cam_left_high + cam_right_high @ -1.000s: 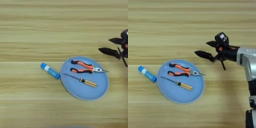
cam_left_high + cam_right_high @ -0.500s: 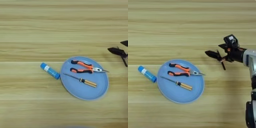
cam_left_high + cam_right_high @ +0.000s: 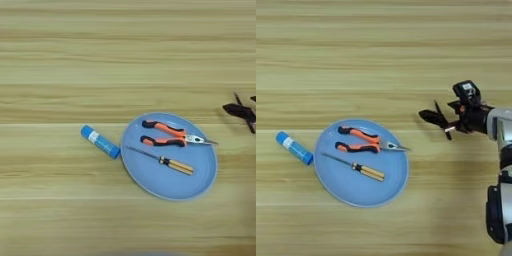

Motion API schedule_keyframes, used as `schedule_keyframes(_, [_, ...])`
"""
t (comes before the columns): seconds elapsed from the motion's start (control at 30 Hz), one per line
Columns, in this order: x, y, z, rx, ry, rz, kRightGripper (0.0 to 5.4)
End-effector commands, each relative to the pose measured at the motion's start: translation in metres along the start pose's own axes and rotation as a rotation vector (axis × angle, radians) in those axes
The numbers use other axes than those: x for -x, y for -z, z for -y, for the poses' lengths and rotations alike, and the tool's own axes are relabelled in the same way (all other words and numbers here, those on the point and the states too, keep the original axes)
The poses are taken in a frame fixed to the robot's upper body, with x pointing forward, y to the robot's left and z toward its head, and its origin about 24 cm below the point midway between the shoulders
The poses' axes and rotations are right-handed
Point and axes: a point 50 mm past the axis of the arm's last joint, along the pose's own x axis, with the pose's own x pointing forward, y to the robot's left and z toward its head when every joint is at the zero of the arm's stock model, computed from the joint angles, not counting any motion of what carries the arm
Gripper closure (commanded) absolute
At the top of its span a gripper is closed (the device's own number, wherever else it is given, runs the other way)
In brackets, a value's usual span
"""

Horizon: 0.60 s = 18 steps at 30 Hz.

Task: Move the objects on the table

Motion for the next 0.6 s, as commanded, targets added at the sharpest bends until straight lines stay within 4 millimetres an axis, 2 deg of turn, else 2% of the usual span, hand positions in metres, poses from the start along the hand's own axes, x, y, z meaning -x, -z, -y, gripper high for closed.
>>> schedule_keyframes(0.03, [0.012, -0.041, 0.013, 0.074, 0.091, 0.111, 0.04])
schedule_keyframes(0.6, [0.0, -0.025, 0.016, -0.063, 0.176, 0.087, 0.04])
